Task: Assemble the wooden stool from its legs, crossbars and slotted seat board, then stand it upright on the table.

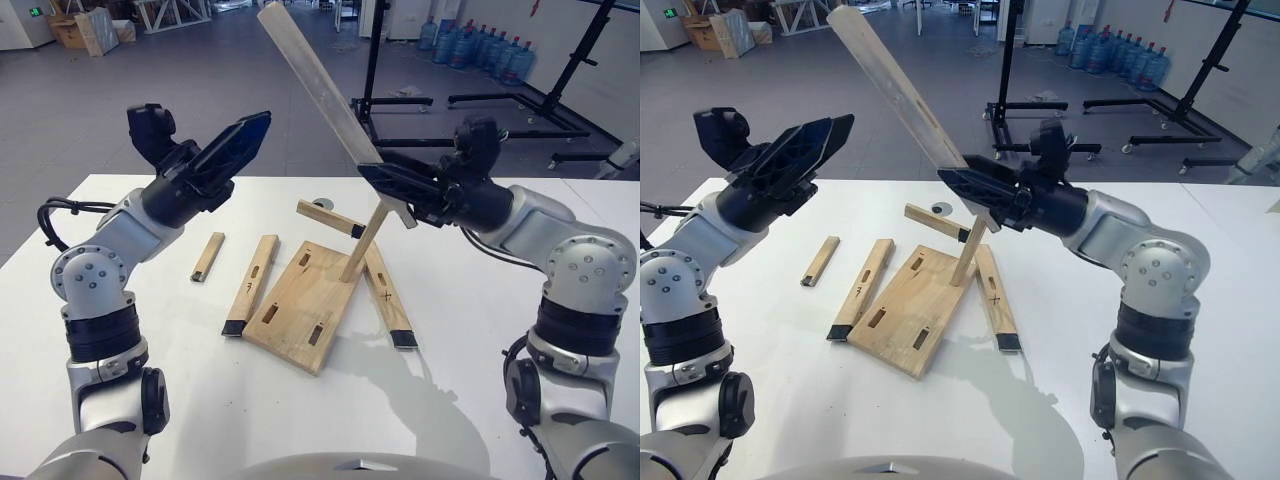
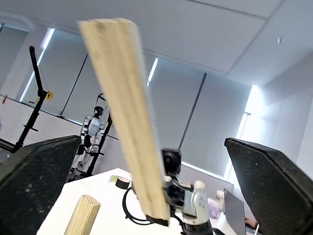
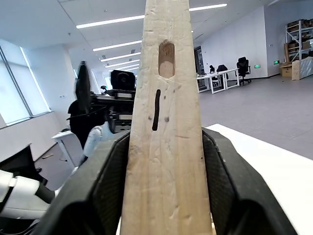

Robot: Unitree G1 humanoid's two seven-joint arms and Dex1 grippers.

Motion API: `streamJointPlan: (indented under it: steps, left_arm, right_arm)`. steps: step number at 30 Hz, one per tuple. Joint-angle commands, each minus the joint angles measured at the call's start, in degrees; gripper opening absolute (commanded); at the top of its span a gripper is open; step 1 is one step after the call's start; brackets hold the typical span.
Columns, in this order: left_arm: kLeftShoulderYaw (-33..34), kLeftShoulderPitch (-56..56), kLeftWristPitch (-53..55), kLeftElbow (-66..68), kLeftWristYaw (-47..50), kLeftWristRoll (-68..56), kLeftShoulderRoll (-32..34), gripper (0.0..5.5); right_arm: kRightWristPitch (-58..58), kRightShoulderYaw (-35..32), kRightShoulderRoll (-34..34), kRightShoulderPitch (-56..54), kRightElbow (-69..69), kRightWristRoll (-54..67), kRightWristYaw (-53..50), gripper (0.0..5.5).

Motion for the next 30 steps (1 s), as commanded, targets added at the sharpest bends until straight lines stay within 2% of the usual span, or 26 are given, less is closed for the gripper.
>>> streamJointPlan:
  steps: [1,8,18,30]
  left_arm:
    - [-0.58,1.09,1.22,2.97,2.97,-1.49,-1.25,5.4]
    - [-2.97,2.48,2.82,1.0,5.92,-5.97,-3.59,5.4]
    - [-2.77,0.45,5.41,7.14,11.51,-16.22,-2.68,5.4]
    - [-4.45,0.57,6.53,7.59,14.55,-19.77,-3.22,5.4]
  right_arm:
    - [-0.22,1.14,2.78,3.14,-2.29,4.55,-2.63,2.04]
    - [-2.13,5.59,6.18,5.69,-2.36,5.49,-5.21,2.04]
    - [-3.13,8.79,5.21,9.36,-3.83,5.97,-3.2,2.04]
    - [-4.92,11.24,5.43,9.36,-3.01,4.2,-3.36,2.04]
